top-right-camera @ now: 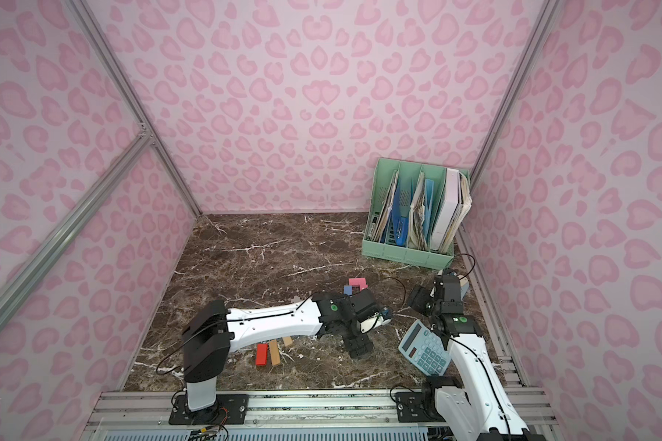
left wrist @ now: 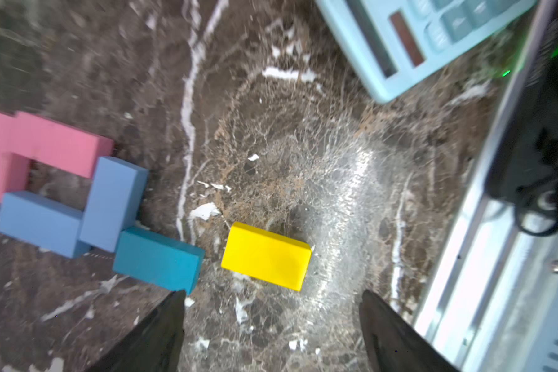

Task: Assemble the number 8 with building blocks
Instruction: Place the building block at the center of the board, then assemble the building block at the center of the board.

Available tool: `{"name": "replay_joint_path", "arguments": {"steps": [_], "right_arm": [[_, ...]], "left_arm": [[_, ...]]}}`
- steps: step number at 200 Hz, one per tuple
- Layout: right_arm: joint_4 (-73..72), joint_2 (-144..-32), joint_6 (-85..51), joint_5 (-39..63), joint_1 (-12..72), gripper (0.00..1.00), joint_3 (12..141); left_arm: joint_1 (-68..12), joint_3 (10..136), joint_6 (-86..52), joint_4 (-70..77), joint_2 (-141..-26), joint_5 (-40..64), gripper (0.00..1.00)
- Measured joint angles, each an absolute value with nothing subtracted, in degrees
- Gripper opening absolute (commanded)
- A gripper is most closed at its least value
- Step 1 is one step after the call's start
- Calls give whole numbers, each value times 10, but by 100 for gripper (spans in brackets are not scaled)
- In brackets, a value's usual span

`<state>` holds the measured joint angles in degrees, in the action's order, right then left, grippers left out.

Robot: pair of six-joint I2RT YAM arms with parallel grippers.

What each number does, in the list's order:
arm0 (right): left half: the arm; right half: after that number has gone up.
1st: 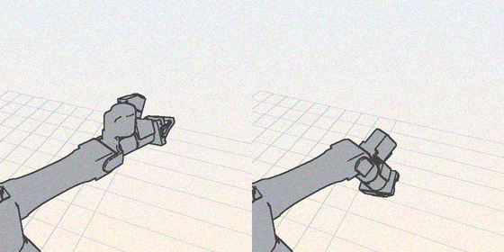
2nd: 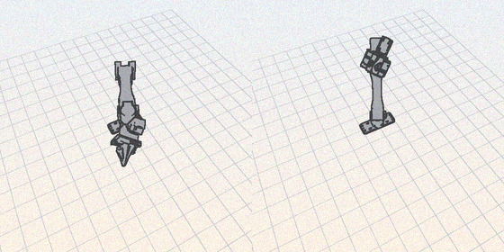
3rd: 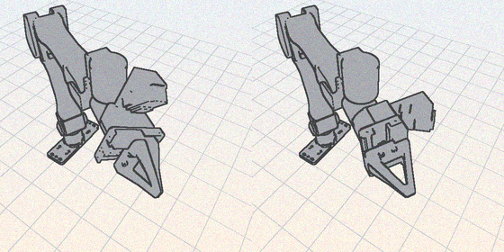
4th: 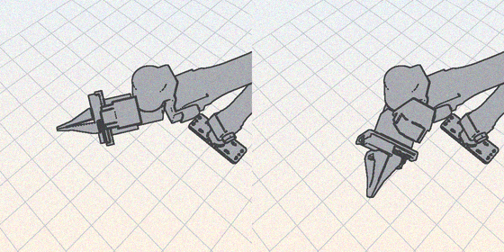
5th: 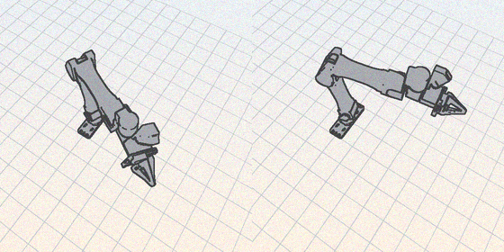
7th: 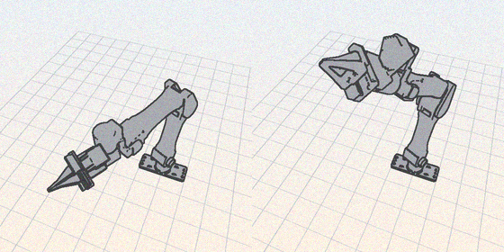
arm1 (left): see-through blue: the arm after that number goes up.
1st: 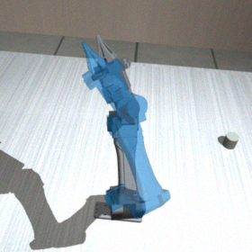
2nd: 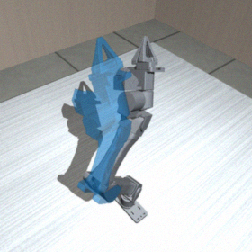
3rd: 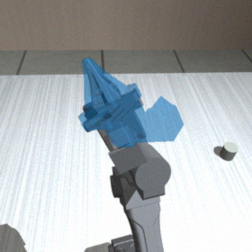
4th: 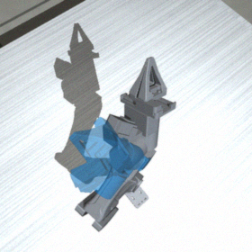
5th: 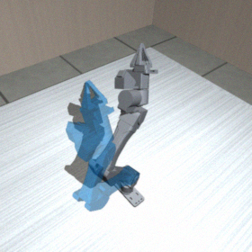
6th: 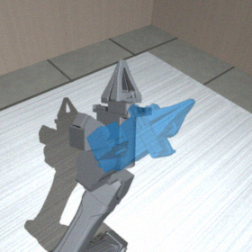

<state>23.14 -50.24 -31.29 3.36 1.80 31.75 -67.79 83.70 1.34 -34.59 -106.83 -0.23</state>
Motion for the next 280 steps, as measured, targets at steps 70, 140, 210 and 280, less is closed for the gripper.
{"name": "replay_joint_path", "arguments": {"steps": [70,140,210,280], "right_arm": [[218,-516,-300,42,210,87,324],[215,-585,-330,-25,380,86,315],[221,-639,-358,-67,455,76,314],[249,-724,-380,-72,529,65,347]], "left_arm": [[-624,686,-43,-284,-854,-53,95],[-527,593,-87,-268,-732,-54,98],[-471,590,-119,-296,-658,-71,98],[-449,604,-112,-365,-593,-128,98]]}}
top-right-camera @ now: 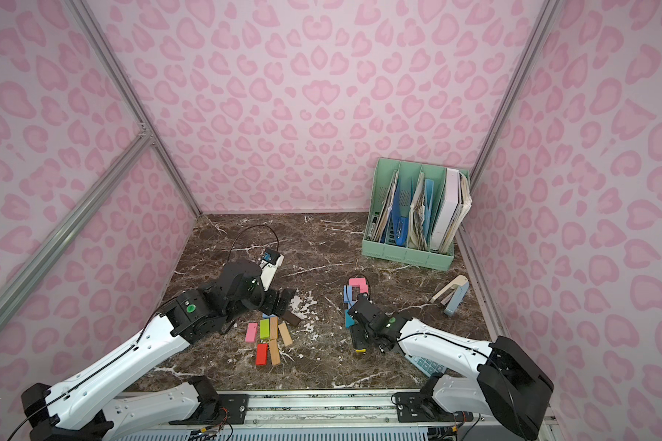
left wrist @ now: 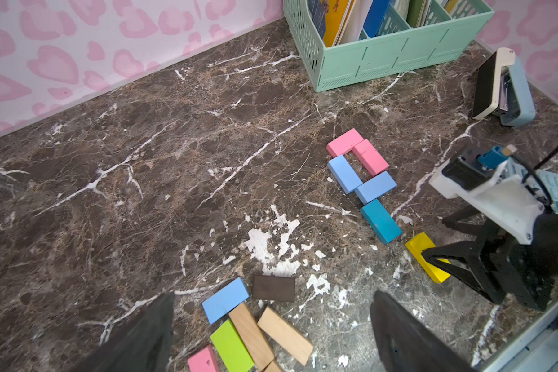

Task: Assemble the number 8 with building blocks
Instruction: Assemble the building block at the center of the board.

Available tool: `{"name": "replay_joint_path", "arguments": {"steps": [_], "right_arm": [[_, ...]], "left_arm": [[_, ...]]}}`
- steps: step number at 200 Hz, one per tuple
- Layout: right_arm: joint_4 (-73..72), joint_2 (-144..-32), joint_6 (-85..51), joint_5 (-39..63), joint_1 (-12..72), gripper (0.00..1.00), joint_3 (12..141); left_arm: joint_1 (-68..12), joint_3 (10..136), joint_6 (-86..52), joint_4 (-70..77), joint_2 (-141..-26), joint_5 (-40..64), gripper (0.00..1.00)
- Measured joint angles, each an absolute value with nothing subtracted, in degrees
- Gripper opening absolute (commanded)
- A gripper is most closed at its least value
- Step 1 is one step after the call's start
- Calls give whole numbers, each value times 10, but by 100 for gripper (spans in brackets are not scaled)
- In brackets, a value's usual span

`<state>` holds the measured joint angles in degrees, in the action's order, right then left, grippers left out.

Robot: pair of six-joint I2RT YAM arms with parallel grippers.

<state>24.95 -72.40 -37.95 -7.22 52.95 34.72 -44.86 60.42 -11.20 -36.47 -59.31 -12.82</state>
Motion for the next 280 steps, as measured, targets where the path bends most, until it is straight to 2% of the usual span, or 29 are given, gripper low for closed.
{"name": "replay_joint_path", "arguments": {"steps": [58,115,153,227,280], "right_arm": [[264,-777,-420,-82,554,52,358],[266,-793,-437,-100,554,33,361],[264,-788,-439,-97,534,26,358],[276,-768,-404,-88,438,22,357],[250,-802,-361,-67,410,22,387]], "left_arm": [[-446,594,-100,-382,-571,-143,98],[-446,589,-90,-386,-571,-152,98],[-446,585,-90,-386,-567,-155,98],[-446,584,-88,-386,-566,-156,98],[-446,584,-88,-386,-566,-156,98]]}}
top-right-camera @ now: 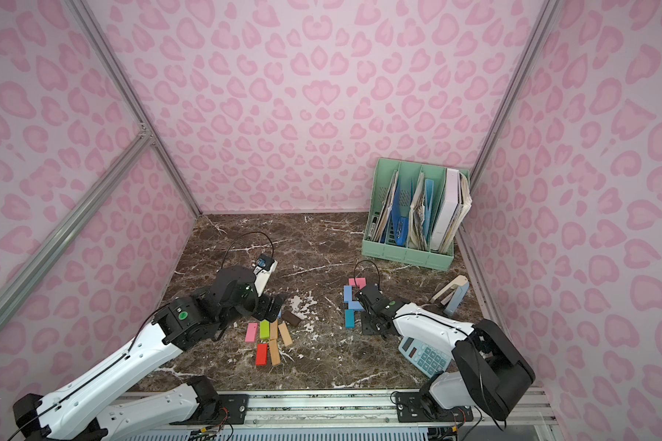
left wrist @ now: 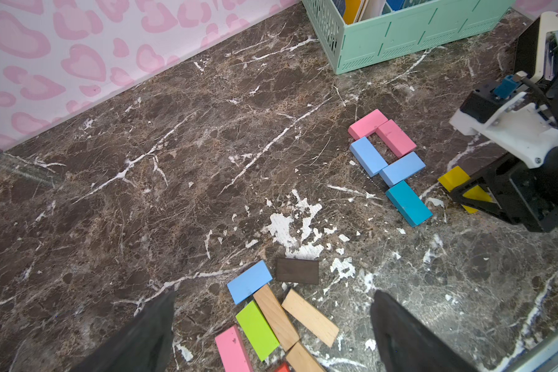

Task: Assemble the number 8 with building blocks
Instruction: Assemble the building block at the center of the board.

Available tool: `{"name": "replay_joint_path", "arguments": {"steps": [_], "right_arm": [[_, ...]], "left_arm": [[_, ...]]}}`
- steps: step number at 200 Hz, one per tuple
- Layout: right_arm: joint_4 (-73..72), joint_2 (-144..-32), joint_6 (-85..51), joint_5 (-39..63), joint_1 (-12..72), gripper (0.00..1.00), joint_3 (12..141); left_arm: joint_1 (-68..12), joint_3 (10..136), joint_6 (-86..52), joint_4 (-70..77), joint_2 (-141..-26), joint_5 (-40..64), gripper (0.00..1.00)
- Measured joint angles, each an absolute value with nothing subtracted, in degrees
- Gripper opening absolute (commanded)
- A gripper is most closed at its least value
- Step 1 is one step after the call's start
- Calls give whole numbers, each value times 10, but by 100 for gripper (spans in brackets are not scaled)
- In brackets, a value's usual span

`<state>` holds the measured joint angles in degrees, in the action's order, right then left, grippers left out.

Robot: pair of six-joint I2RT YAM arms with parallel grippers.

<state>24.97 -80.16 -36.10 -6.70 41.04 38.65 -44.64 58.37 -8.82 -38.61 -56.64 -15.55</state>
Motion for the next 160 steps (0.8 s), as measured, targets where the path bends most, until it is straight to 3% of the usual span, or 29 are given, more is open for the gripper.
{"name": "replay_joint_path", "arguments": {"steps": [66,160], "right_arm": [[237,-822,-347,-53,409,27,395],[227,-828,-354,-53,394,27,395]], "left_arm": [[-446,583,-88,-391,-564,-156,98],[-446,583,-88,-391,-565,-155,98]]}}
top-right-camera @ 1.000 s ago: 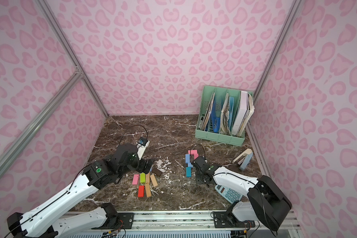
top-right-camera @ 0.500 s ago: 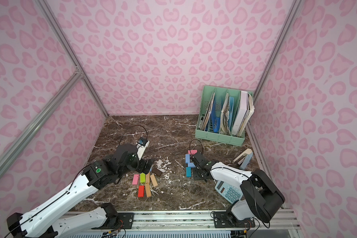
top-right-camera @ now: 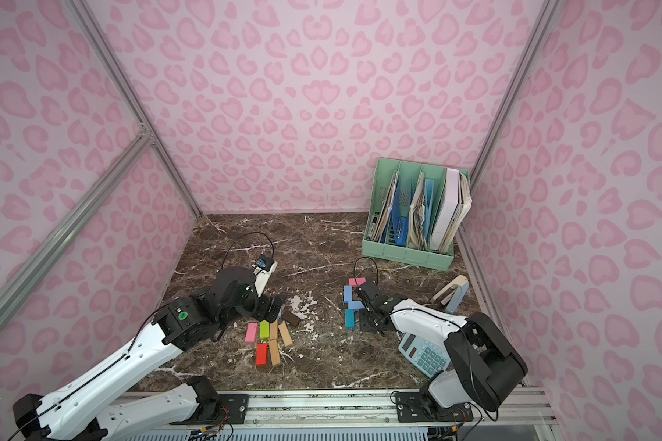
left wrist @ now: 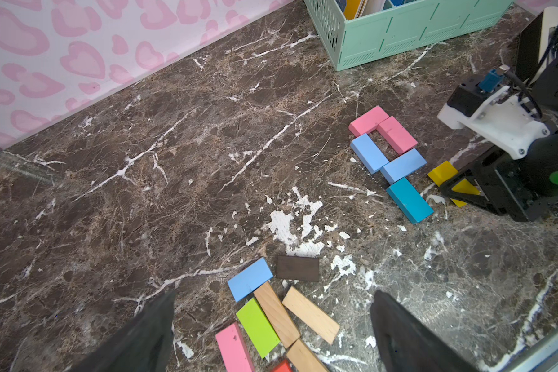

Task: Assemble the number 8 with building blocks
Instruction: Assemble the building block at the center of the board.

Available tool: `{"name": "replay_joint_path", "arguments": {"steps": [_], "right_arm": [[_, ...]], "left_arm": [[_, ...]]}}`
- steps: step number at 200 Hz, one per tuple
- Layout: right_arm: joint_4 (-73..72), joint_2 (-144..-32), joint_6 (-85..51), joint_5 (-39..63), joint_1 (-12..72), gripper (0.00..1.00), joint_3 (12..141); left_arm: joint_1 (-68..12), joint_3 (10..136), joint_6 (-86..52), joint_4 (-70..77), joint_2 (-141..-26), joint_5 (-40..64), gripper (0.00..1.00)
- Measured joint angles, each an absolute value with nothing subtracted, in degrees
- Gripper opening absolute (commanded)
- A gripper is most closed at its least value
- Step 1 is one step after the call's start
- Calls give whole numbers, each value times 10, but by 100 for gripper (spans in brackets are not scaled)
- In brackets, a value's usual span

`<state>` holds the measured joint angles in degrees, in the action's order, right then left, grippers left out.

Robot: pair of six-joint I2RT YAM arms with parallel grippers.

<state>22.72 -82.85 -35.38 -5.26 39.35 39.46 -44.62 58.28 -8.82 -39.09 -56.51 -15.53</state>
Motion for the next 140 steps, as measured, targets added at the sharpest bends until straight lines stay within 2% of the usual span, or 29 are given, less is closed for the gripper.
{"name": "replay_joint_path", "arguments": {"steps": [140], "right_arm": [[215,-848,-358,-49,390,30,409]], "left_arm": [[-446,581,-88,-396,-557,-155,98]]}}
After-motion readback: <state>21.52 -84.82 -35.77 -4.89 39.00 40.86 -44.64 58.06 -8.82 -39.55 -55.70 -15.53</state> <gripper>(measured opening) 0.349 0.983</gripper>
